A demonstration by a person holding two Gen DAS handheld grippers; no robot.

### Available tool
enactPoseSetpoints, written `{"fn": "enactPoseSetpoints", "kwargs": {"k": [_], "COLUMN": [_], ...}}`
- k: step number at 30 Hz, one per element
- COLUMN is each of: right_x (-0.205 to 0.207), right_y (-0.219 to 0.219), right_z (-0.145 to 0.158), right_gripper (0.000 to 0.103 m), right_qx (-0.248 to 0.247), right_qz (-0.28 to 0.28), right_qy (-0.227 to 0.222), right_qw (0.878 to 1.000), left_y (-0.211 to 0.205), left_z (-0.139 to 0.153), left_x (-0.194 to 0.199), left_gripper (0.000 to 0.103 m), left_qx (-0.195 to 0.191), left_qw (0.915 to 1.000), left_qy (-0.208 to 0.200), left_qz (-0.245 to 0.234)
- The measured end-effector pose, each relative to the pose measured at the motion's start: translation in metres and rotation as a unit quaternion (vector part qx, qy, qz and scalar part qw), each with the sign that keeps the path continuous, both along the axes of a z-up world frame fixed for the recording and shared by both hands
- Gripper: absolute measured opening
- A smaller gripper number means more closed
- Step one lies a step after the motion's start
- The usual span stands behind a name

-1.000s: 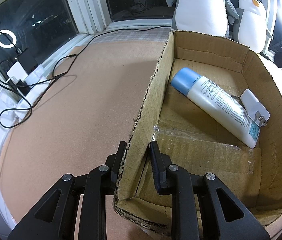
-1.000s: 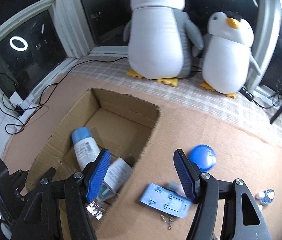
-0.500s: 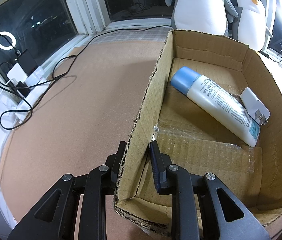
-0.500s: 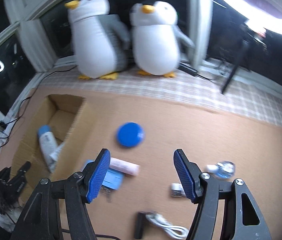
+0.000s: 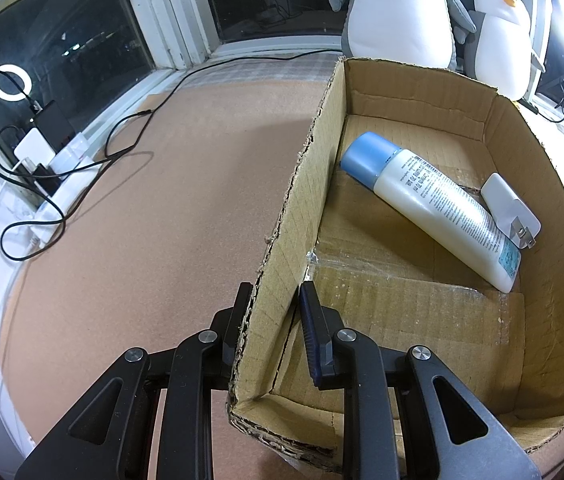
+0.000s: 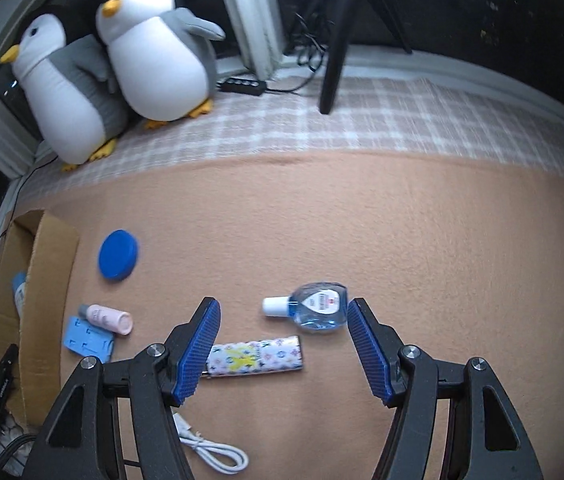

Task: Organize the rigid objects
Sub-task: 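Move the right gripper to the small blue perfume bottle, then close the right gripper on the blue perfume bottle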

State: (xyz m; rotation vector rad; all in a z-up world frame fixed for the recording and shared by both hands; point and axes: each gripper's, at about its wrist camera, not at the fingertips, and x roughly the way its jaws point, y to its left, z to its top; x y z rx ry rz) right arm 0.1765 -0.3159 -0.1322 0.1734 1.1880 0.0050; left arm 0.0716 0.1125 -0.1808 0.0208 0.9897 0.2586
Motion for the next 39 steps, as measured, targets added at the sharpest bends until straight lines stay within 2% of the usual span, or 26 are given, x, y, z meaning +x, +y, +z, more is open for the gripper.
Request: {"fn": "enactPoseSetpoints", "kwargs": {"k": [5, 11, 27, 31, 39], "right_x": [0.004, 0.010, 0.012, 0.012, 0.011], "right_y": [-0.010, -0.007, 0.007, 0.010, 0.008], "right_z": [-0.014, -0.028, -0.041, -0.041, -0.041], "right_gripper": [0.062, 0.062, 0.062, 0.053, 0.053], "right_qx": [0.015, -0.003, -0.064, -0.076, -0.073], "right_qz": [-0.010, -0.002, 0.020, 0.023, 0.025], "right_qy": [0.018, 0.023, 0.006, 0.004, 0.003], "right_qw": [1.000, 1.000, 0.998, 0.997, 0.997], "left_y": [-0.001, -0.001, -0.001, -0.001, -0.001], "left_z": [0.000, 0.000, 0.000, 0.000, 0.000], "left_x": [0.000, 0.000, 0.001, 0.001, 0.001], "left_gripper": [0.022, 0.022, 0.022, 0.022, 0.022], "left_qx": [0.000, 0.000, 0.000, 0.000, 0.000], "left_qw": [1.0000, 1.0000, 1.0000, 1.0000, 1.0000], "left_qy": [0.000, 0.000, 0.000, 0.000, 0.000], "left_qz": [0.000, 0.000, 0.000, 0.000, 0.000]}}
